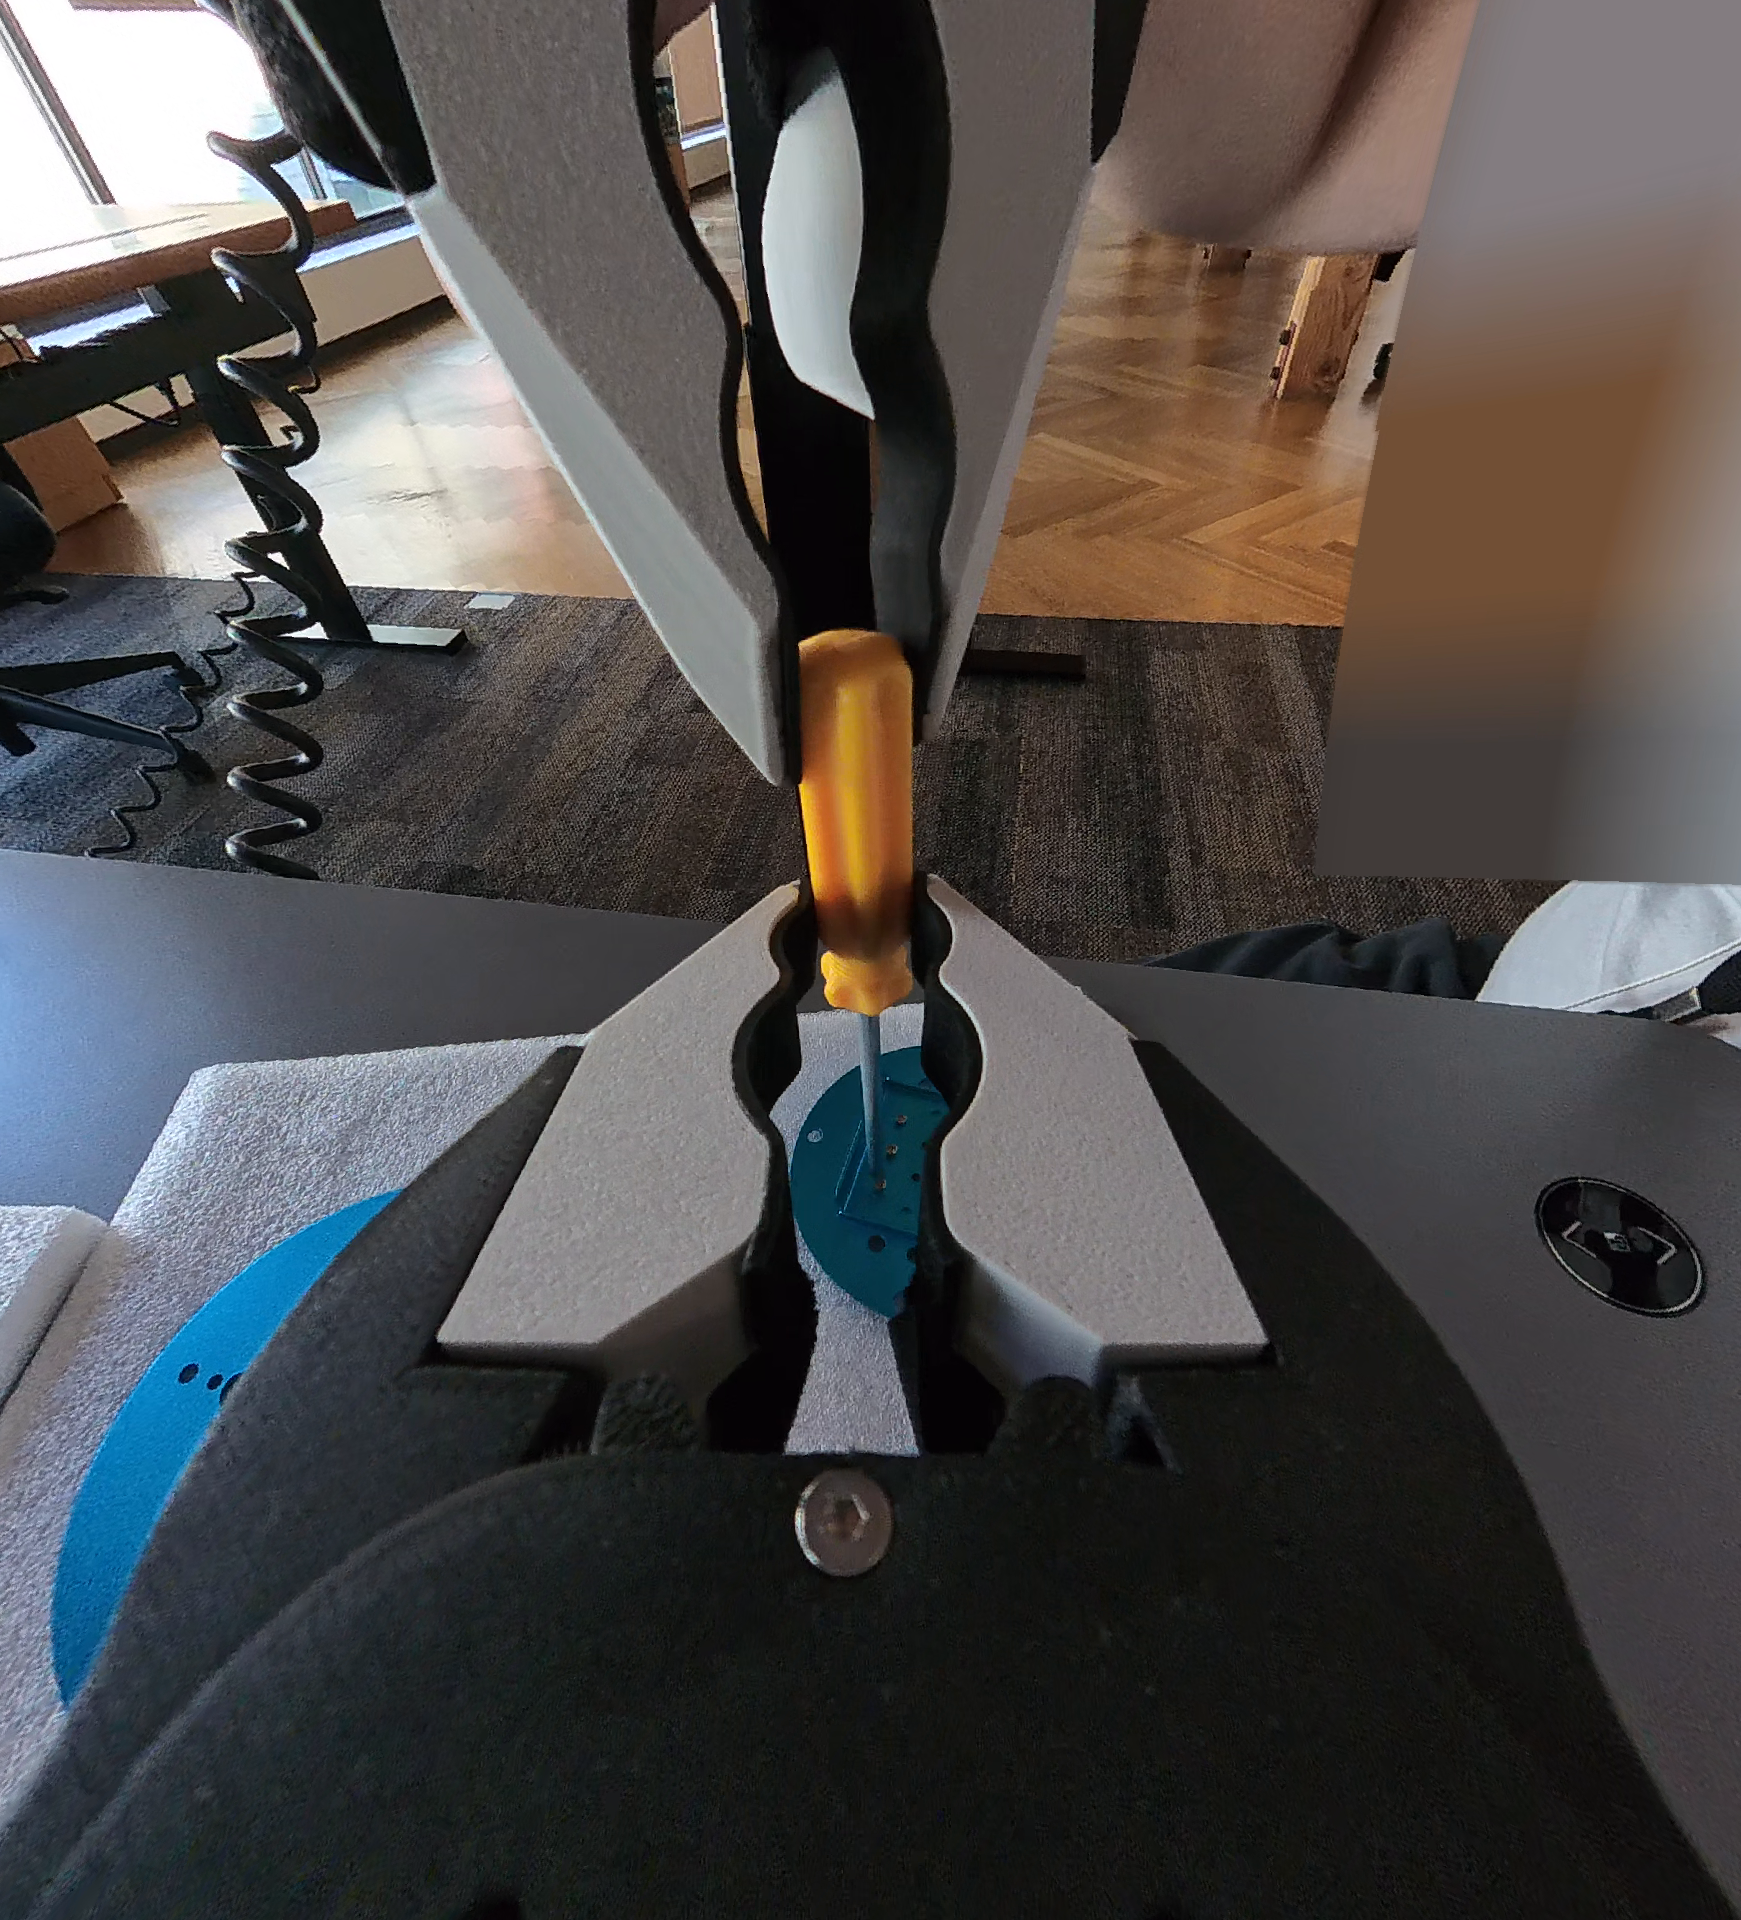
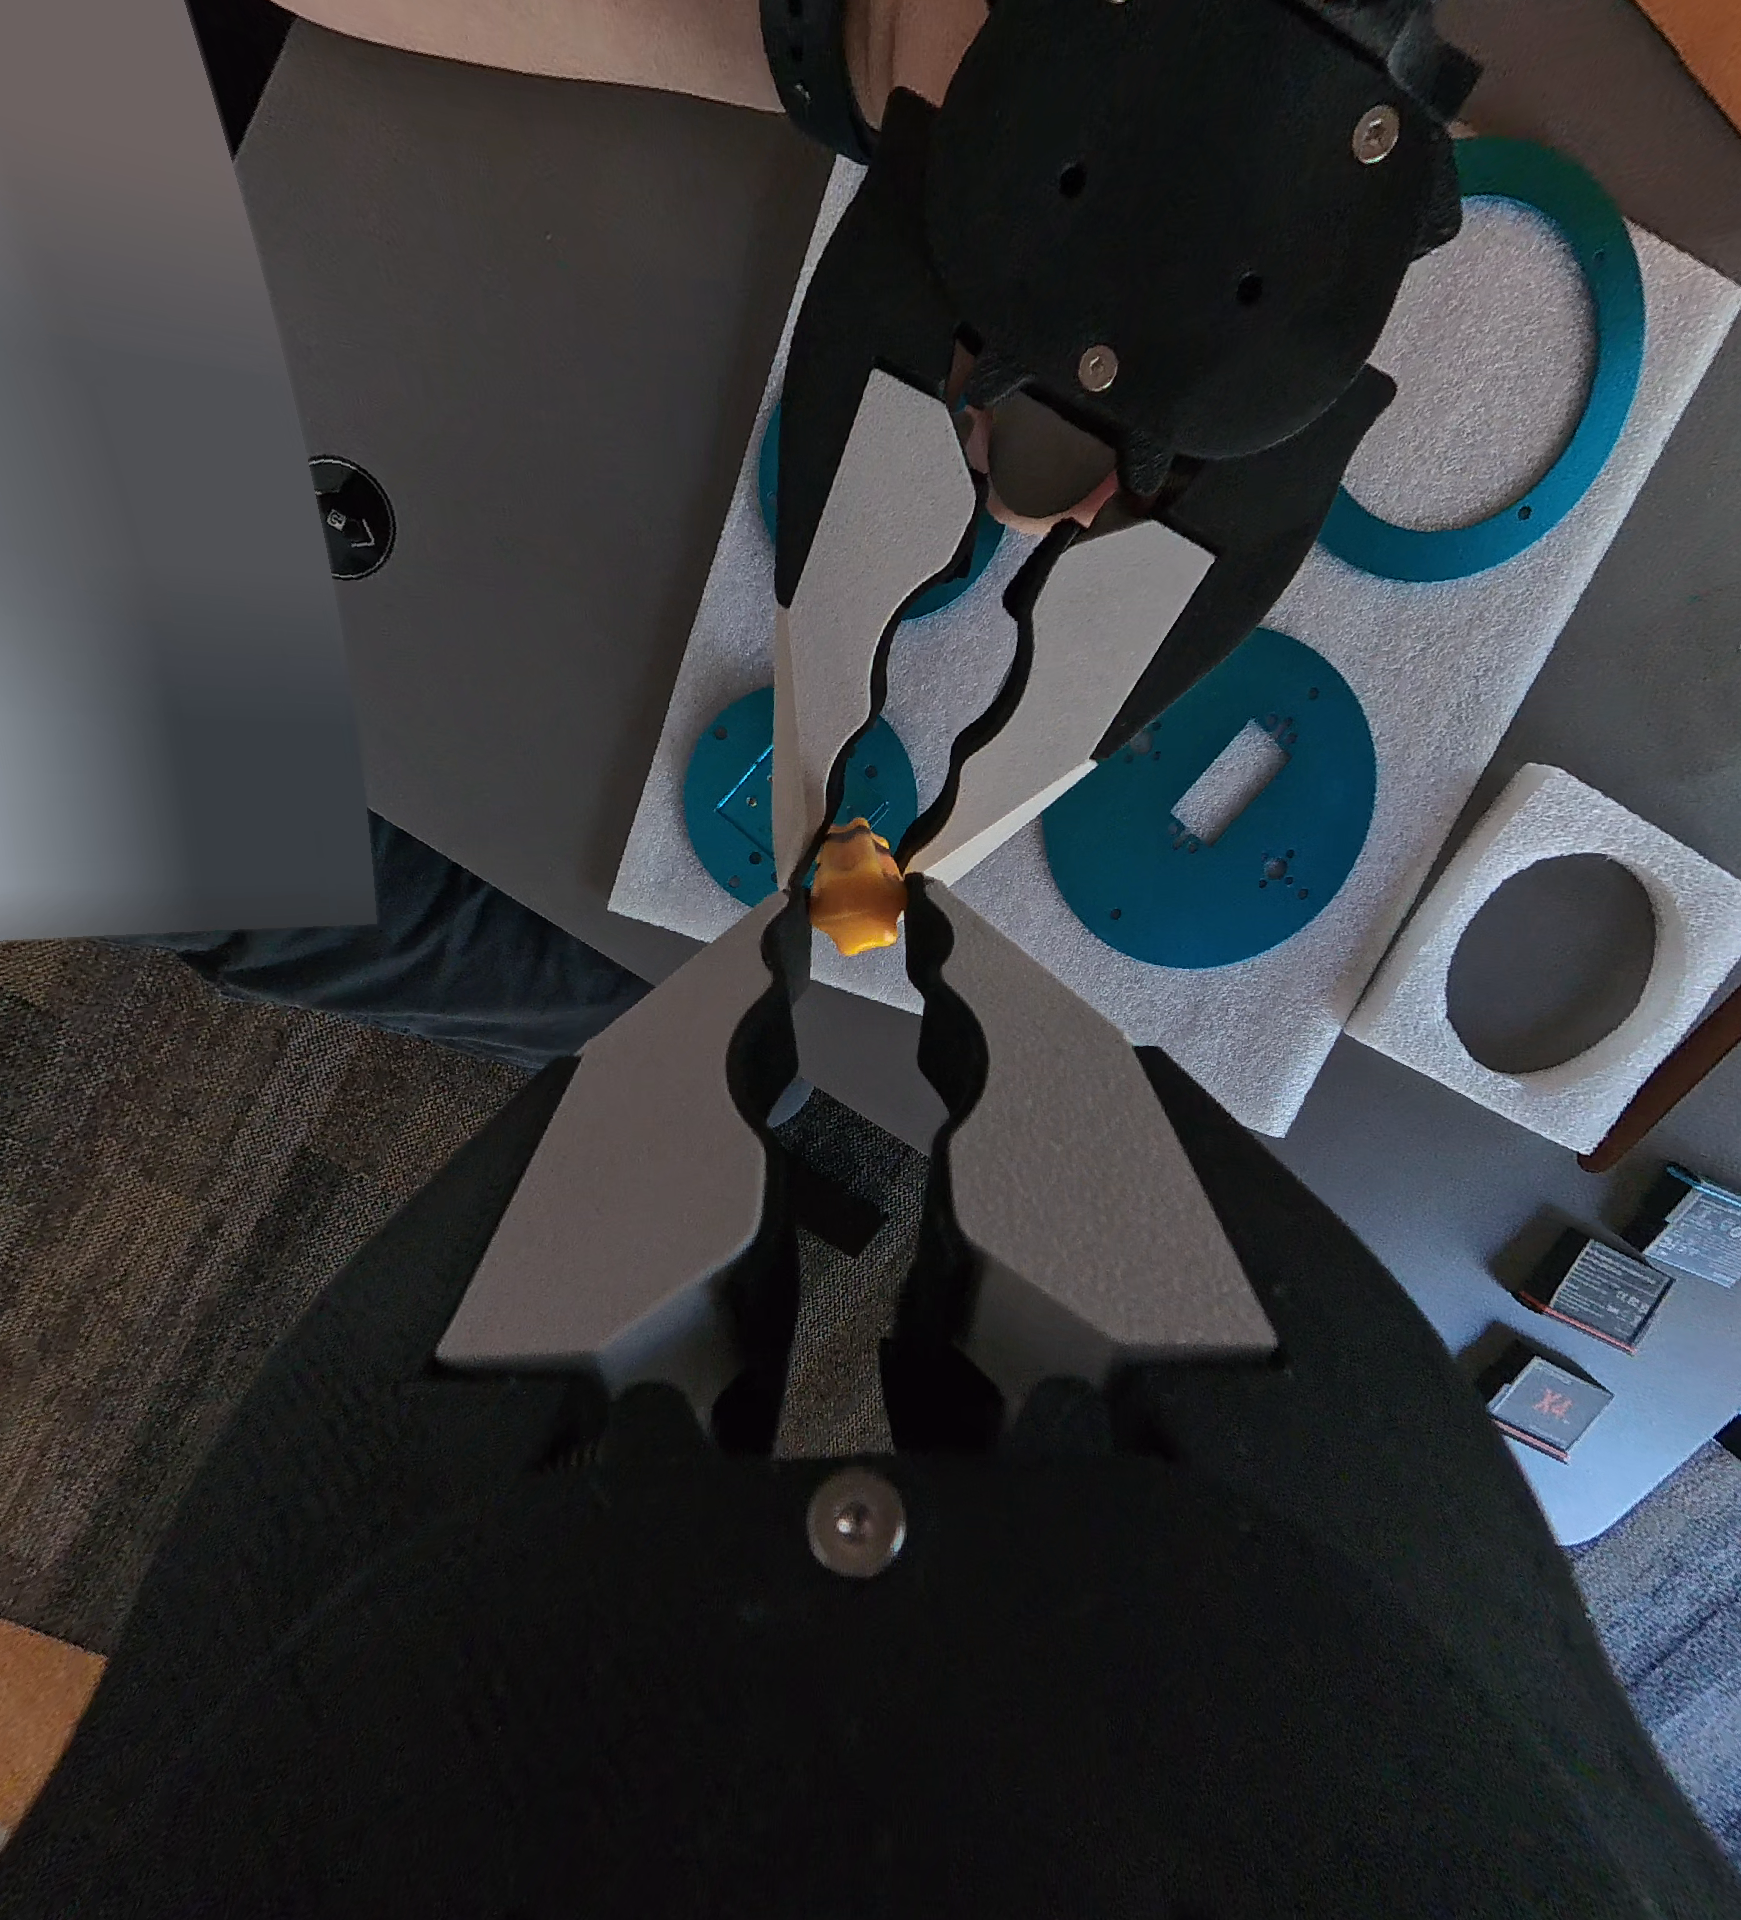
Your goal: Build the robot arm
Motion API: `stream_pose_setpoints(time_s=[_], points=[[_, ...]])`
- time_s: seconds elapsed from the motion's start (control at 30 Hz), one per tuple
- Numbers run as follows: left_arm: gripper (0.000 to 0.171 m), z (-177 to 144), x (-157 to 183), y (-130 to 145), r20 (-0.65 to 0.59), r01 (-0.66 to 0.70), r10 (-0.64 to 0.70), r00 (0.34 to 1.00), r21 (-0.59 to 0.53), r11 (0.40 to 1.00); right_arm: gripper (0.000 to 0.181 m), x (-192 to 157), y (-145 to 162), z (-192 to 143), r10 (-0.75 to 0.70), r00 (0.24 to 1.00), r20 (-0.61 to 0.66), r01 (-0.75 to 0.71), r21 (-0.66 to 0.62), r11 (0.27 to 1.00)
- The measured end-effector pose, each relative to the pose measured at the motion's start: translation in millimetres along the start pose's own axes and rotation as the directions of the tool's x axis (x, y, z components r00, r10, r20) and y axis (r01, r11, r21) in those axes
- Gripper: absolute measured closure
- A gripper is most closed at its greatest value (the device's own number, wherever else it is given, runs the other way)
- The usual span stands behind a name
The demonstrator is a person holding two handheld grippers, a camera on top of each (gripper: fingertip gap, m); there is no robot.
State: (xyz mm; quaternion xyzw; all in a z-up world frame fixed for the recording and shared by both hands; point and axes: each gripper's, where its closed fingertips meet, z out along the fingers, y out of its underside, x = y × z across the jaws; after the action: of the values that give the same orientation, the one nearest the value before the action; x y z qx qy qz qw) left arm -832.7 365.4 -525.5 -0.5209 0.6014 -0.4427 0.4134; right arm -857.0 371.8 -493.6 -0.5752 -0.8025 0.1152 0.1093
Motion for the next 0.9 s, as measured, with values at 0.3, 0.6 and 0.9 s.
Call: stream_pose_setpoints(time_s=[0.3, 0.6, 0.9], points=[[0.156, 0.6, 0.0, 1.0, -0.003, 0.006, -0.006, 1.0, -0.002, 1.0, 0.164, -0.1, 1.1, 0.6, 0.005, 1.0, 0.003, -0.005, 0.008, 1.0], [0.156, 1.3, -0.1, 0.9, -0.001, 0.006, -0.006, 1.0, -0.002, 1.0, 0.164, -0.2, 1.4, 0.6, 0.001, 1.0, 0.007, -0.001, -0.001, 1.0], [0.156, 1.1, -0.2, 1.6, -0.003, 0.008, -0.008, 1.0, -0.003, 1.0, 0.164, -0.1, 1.4, 1.3, -0.01, 1.0, -0.004, 0.01, -0.01, 1.0]])
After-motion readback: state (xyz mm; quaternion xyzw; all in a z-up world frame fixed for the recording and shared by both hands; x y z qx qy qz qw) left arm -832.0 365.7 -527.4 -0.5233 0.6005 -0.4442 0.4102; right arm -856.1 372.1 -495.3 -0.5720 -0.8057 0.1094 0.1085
